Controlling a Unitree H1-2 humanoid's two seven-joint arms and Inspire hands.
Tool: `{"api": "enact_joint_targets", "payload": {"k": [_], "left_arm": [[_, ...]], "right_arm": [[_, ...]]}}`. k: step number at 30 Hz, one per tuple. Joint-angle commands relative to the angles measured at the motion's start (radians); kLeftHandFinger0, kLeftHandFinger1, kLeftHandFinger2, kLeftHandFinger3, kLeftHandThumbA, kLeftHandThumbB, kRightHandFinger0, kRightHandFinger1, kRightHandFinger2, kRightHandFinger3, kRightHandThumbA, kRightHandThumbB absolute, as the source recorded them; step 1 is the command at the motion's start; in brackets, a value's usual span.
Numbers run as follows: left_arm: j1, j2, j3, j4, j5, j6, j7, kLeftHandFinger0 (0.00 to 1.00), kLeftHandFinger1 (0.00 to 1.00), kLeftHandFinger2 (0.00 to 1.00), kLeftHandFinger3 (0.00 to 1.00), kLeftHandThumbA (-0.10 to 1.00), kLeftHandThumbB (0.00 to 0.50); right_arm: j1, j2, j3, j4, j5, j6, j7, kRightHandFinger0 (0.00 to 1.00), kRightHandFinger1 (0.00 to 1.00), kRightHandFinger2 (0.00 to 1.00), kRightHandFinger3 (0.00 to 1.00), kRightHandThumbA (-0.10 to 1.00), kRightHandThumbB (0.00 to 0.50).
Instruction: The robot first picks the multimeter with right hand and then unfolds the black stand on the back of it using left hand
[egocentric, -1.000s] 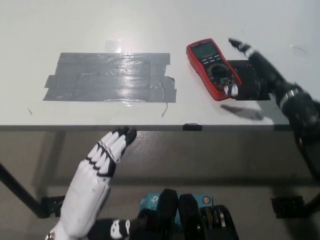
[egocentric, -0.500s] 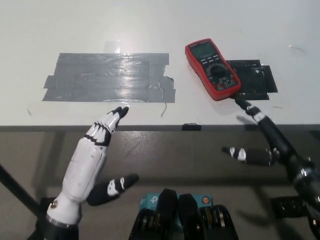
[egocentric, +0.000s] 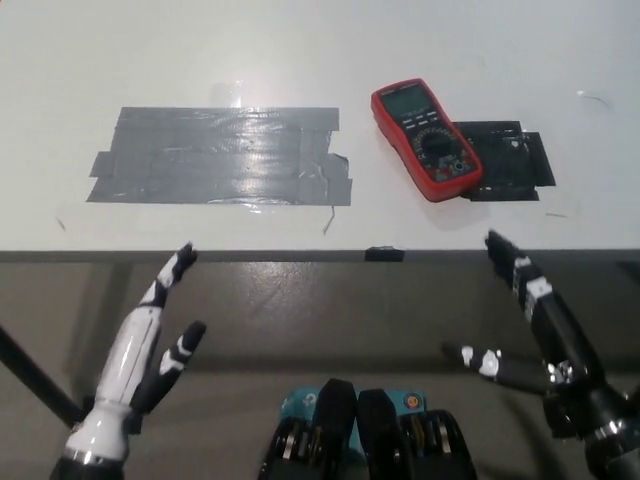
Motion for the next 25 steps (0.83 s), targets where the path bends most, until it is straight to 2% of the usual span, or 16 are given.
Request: {"api": "enact_joint_targets", "payload": {"k": [1, 2, 8, 11, 16, 25], "left_arm": [[0.023, 0.013, 0.004, -0.019, -0.085, 0.048, -0.050, 1.00, 1.00, 1.00, 1.00, 1.00, 0.169], [0.030, 0.012, 0.002, -0.019, -0.081, 0.049, -0.049, 1.00, 1.00, 1.00, 1.00, 1.00, 0.163], [0.076, 0.013, -0.009, -0.025, -0.071, 0.053, -0.059, 1.00, 1.00, 1.00, 1.00, 1.00, 0.186], [0.082, 0.015, -0.012, -0.036, -0.070, 0.060, -0.069, 1.00, 1.00, 1.00, 1.00, 1.00, 0.170], [0.091, 0.014, -0.010, -0.035, -0.069, 0.059, -0.072, 1.00, 1.00, 1.00, 1.00, 1.00, 0.174], [0.088, 0.015, -0.004, -0.041, -0.073, 0.077, -0.077, 1.00, 1.00, 1.00, 1.00, 1.00, 0.185]], "right_arm": [[0.029, -0.006, -0.008, -0.018, 0.032, -0.066, 0.027, 1.00, 1.00, 1.00, 1.00, 0.95, 0.299], [0.036, -0.007, -0.007, -0.017, 0.037, -0.070, 0.032, 1.00, 1.00, 1.00, 1.00, 0.94, 0.286], [0.089, -0.011, -0.005, -0.023, 0.052, -0.067, 0.055, 1.00, 1.00, 1.00, 1.00, 0.93, 0.302], [0.091, -0.012, -0.005, -0.029, 0.045, -0.054, 0.057, 1.00, 1.00, 1.00, 1.00, 0.93, 0.312], [0.095, -0.012, -0.005, -0.013, 0.055, -0.072, 0.066, 1.00, 1.00, 1.00, 1.00, 0.91, 0.312], [0.088, -0.007, -0.006, -0.022, 0.064, -0.043, 0.076, 1.00, 1.00, 1.00, 1.00, 0.88, 0.312]]}}
